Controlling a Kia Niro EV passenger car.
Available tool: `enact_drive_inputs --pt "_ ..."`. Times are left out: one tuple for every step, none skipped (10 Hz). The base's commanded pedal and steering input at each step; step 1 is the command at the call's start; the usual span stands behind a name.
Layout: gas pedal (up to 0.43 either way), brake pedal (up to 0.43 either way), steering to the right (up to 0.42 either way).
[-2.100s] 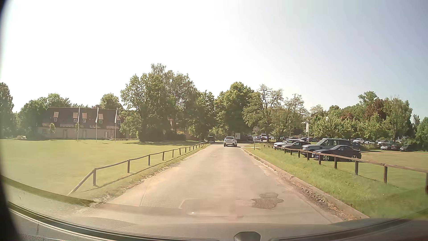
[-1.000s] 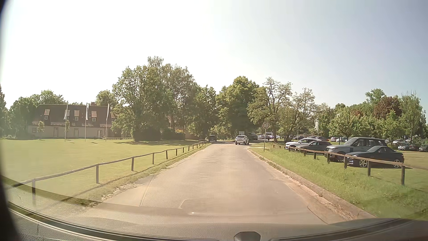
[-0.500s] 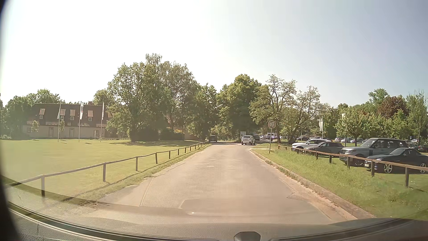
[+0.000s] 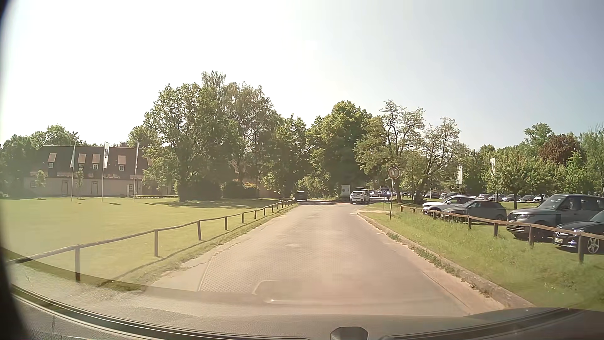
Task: Follow the waypoints while adhering to traffic rules and regulations
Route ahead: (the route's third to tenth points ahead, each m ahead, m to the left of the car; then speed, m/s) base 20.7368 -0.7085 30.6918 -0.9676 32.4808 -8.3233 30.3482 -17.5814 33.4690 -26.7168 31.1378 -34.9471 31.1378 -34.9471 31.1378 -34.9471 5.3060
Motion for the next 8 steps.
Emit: enact_drive_inputs --pt "0.000 0.024 -0.005" --pt "0.000 0.024 -0.004" --pt "0.000 0.024 -0.005" --pt "0.000 0.024 -0.005" --pt "0.000 0.024 -0.005" --pt "0.000 0.024 -0.005" --pt "0.000 0.024 -0.005" --pt "0.000 0.024 -0.005"
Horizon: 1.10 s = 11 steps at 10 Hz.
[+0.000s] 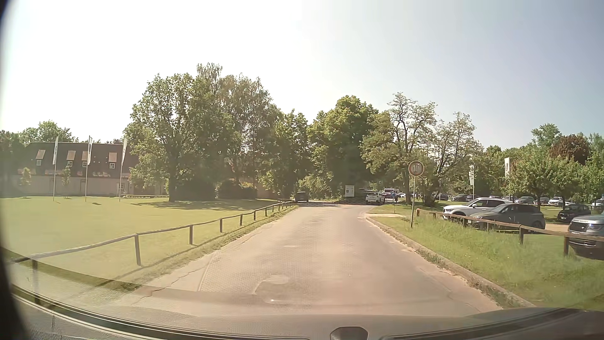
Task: Follow the waypoints while adhering to traffic rules and regulations
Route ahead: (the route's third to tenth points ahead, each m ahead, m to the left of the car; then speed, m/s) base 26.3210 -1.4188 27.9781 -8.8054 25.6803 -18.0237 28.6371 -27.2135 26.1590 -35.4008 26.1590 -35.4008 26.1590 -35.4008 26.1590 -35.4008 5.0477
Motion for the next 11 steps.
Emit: enact_drive_inputs --pt "0.000 0.024 -0.005" --pt "0.000 0.024 -0.005" --pt "0.000 0.024 -0.005" --pt "0.000 0.024 -0.005" --pt "0.000 0.024 -0.005" --pt "0.000 0.024 -0.005" --pt "0.000 0.024 -0.005" --pt "0.000 0.024 -0.005" --pt "0.000 0.024 -0.005" --pt "0.000 0.024 -0.005" --pt "0.000 0.024 -0.005"
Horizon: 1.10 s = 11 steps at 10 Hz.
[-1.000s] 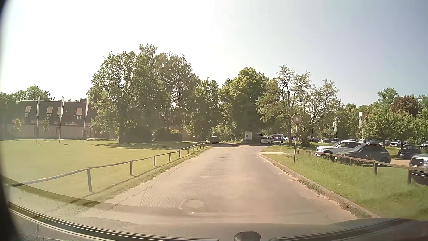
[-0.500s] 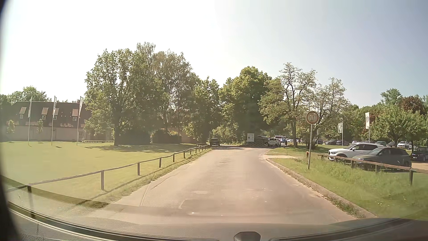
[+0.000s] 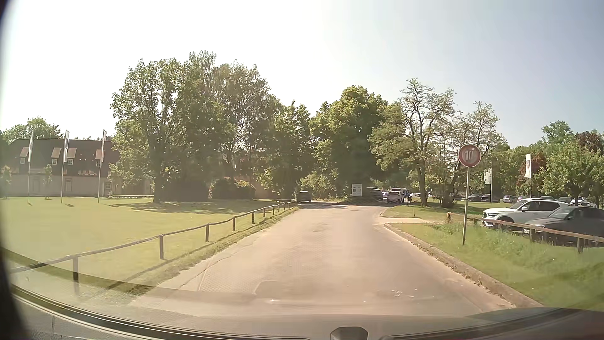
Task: Follow the waypoints while adhering to traffic rules and regulations
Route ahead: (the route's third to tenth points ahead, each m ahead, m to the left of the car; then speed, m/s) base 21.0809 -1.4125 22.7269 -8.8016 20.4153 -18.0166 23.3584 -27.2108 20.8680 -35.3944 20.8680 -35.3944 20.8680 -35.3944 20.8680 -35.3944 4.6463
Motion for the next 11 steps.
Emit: enact_drive_inputs --pt "0.000 0.024 -0.005" --pt "0.000 0.024 -0.005" --pt "0.000 0.024 -0.005" --pt "0.000 0.024 -0.005" --pt "0.000 0.024 -0.003" --pt "0.000 0.024 -0.003" --pt "0.000 0.024 -0.003" --pt "0.000 0.024 -0.003" --pt "0.000 0.024 -0.003" --pt "0.000 0.024 -0.004" --pt "0.000 0.024 -0.004"
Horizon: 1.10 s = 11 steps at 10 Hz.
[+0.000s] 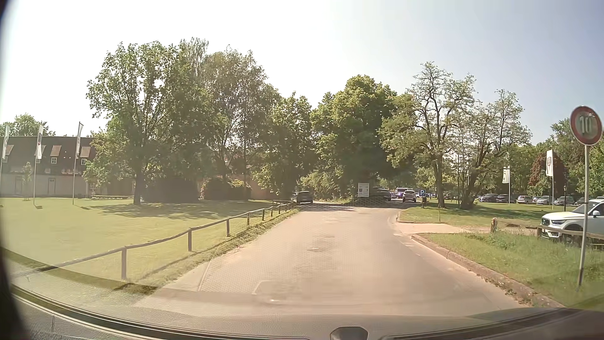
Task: Follow the waypoints while adhering to traffic rules and regulations
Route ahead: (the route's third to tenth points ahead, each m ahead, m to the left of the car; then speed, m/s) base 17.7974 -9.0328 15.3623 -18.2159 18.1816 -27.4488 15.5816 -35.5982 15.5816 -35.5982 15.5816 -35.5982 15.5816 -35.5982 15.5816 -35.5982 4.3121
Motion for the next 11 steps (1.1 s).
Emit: enact_drive_inputs --pt "0.000 0.024 -0.003" --pt "0.000 0.024 -0.003" --pt "0.000 0.024 -0.003" --pt "0.000 0.024 -0.003" --pt "0.000 0.024 -0.003" --pt "0.000 0.024 -0.003" --pt "0.000 0.024 -0.003" --pt "0.000 0.024 -0.003" --pt "0.000 0.024 -0.006" --pt "0.000 0.024 -0.009" --pt "0.000 0.024 -0.009"
